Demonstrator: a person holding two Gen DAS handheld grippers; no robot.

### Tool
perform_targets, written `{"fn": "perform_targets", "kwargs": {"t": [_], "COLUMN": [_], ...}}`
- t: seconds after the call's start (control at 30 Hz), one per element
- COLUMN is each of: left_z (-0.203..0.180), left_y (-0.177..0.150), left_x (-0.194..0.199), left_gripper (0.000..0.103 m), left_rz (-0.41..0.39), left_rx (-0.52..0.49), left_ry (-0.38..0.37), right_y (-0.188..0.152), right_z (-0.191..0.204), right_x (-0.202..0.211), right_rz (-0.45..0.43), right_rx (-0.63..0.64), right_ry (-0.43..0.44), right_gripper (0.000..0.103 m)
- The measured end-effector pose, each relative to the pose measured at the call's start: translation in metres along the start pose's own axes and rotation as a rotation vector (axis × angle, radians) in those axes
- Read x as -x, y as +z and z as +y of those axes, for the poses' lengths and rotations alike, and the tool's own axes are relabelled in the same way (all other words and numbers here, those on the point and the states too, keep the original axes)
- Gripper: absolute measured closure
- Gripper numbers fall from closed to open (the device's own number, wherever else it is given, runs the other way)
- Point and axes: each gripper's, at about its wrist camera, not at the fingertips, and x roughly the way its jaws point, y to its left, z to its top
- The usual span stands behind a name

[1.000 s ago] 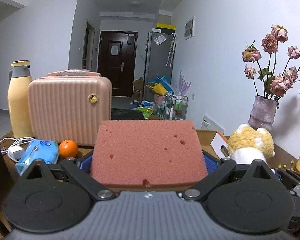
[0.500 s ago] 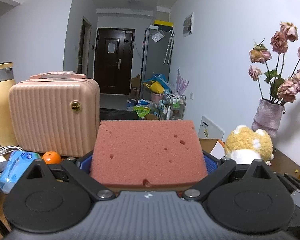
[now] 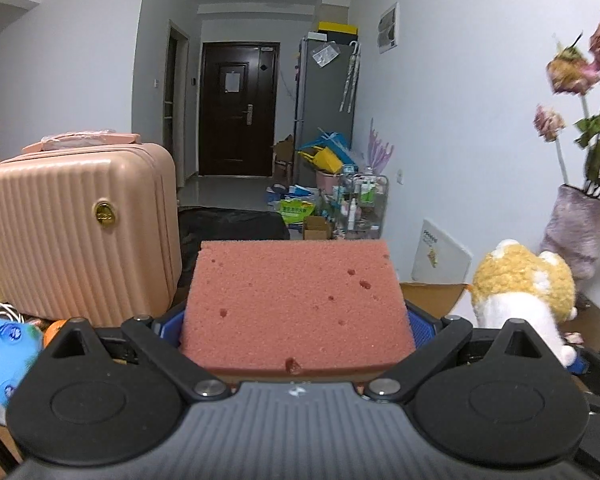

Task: Organize soft objects
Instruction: 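Carry the sheep and sponge to the red box with both tools, then open both tools to drop the sheep and sponge into the box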

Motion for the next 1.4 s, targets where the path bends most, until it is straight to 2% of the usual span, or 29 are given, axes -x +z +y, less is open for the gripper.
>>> {"fn": "perform_targets", "kwargs": {"t": [0.17, 0.3, 0.53, 0.8, 0.9, 0.97, 1.03, 1.23, 1.4], "left_z": [-0.01, -0.013, -0.008, 0.0, 0.003, 0.007, 0.011, 0.019, 0.026], "left_y": [-0.004, -0.012, -0.034, -0.042, -0.039, -0.04, -0.039, -0.037, -0.032], "left_x": [-0.034, -0.056, -0.089, -0.105, -0.107, -0.109, -0.11, -0.108, -0.098], "left_gripper": [0.002, 0.003, 0.003, 0.003, 0.002, 0.0, 0.0, 0.0, 0.0], "left_rz": [-0.002, -0.001, 0.021, 0.057, 0.057, 0.057, 0.061, 0.077, 0.06], "left_rx": [-0.029, -0.026, 0.013, 0.007, 0.019, 0.029, 0.04, 0.07, 0.073], "left_ry": [0.063, 0.084, 0.085, 0.093, 0.084, 0.086, 0.08, 0.074, 0.066], "right_y": [0.004, 0.003, -0.009, -0.023, -0.024, -0.025, -0.025, -0.025, -0.022], "right_z": [-0.005, -0.006, -0.005, -0.004, -0.004, -0.004, -0.004, 0.003, 0.001], "right_x": [-0.029, -0.051, -0.086, -0.099, -0.104, -0.104, -0.103, -0.102, -0.091], "right_rz": [0.046, 0.099, 0.184, 0.232, 0.252, 0.248, 0.24, 0.227, 0.209], "right_rx": [-0.003, 0.024, 0.093, 0.114, 0.117, 0.116, 0.113, 0.127, 0.122], "right_ry": [-0.016, -0.038, -0.069, -0.091, -0.106, -0.118, -0.116, -0.12, -0.125], "right_gripper": [0.046, 0.046, 0.046, 0.045, 0.039, 0.028, 0.0, 0.0, 0.0]}}
